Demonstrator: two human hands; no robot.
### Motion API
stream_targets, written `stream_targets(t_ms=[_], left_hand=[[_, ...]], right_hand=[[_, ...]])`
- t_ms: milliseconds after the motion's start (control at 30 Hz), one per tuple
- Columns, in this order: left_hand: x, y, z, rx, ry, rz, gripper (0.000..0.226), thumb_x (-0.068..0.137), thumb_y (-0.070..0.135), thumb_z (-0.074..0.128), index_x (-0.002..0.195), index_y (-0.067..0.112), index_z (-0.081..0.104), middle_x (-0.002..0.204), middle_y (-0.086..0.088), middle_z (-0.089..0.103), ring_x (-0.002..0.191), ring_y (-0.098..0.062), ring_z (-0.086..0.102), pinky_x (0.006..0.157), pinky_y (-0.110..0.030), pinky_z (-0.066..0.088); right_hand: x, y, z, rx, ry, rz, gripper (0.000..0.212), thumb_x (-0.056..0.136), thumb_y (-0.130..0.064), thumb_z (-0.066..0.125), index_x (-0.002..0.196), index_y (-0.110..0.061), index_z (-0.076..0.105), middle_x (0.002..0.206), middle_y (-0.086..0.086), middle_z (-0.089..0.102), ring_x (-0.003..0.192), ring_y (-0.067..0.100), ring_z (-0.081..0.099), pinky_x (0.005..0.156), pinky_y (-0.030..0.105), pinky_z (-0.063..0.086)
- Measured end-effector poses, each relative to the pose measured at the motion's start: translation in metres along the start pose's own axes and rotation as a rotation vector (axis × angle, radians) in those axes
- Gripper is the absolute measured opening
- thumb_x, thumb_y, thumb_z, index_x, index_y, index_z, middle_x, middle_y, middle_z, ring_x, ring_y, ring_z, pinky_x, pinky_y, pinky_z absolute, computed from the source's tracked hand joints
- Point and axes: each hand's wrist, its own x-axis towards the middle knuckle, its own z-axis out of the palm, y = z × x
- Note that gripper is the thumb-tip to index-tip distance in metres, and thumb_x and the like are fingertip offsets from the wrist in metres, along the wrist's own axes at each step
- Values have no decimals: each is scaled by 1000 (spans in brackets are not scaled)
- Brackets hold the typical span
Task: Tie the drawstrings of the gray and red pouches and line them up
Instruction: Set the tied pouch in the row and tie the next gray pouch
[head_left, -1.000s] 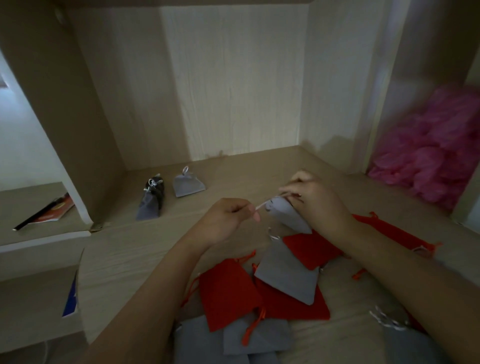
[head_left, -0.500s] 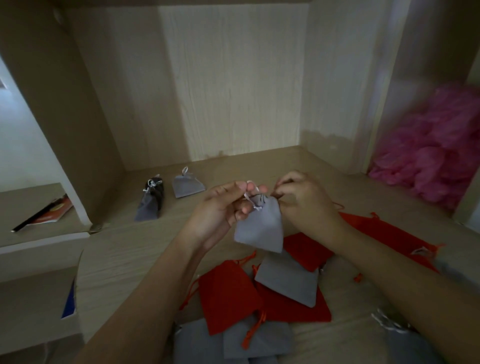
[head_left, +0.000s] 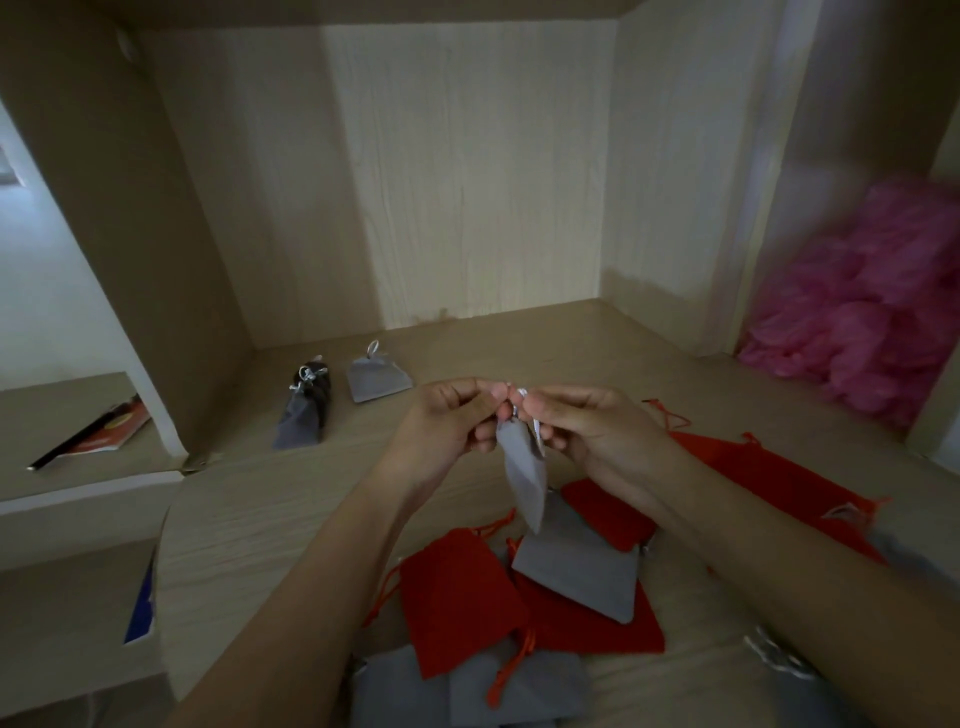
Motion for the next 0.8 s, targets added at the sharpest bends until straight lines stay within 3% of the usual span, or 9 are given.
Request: stream_targets(t_ms=[133,233,367,467,633,800], left_hand=[[1,-1,-2,122,0,1,24,91,9,55,91,-12,66,51,2,55,46,-5,46,51,-13,39],[3,-3,-3,137,-17,-4,19,90,5,56,100,-7,68,58,2,62,52,-5,54,59,-14,47],[1,-3,-2,242,-41,60,22,89,-3,55,108,-4,67,64,7,68,58,-1,59,62,-11,46],[0,-2,-1,247,-39,98,26,86,-5,59,110,-1,66,86,-1,73,67,-7,65,70,-14,50],[-3,0,3,127,-45,98,24,84,-1,62,106,3,68,92,-5,74,79,-18,68,75,-21,55],[-3,2,8,32,50,172,21,81,0,63,102,-3,67,71,-2,72,63,-8,61,62,-18,52]], right_hand=[[-2,1,0,-277,107,-171,8,80,-11,71,86,-11,76,78,7,70,61,3,55,59,14,43],[1,4,-2,-606,182,-386,16,83,-3,68,88,-16,74,86,-1,71,79,5,65,74,16,48],[1,10,-7,-903,184,-638,15,83,-4,66,91,-14,74,84,-4,66,81,5,60,73,10,42],[0,7,-7,-982,217,-798,9,80,-8,69,86,-9,75,81,1,68,77,4,60,72,8,43],[-3,-4,-7,-970,266,-851,14,81,-19,68,84,-7,75,79,-9,64,74,-13,54,69,2,37],[-4,-6,-1,-1024,199,-872,19,87,-7,58,97,-10,74,87,1,63,81,2,56,75,7,38]])
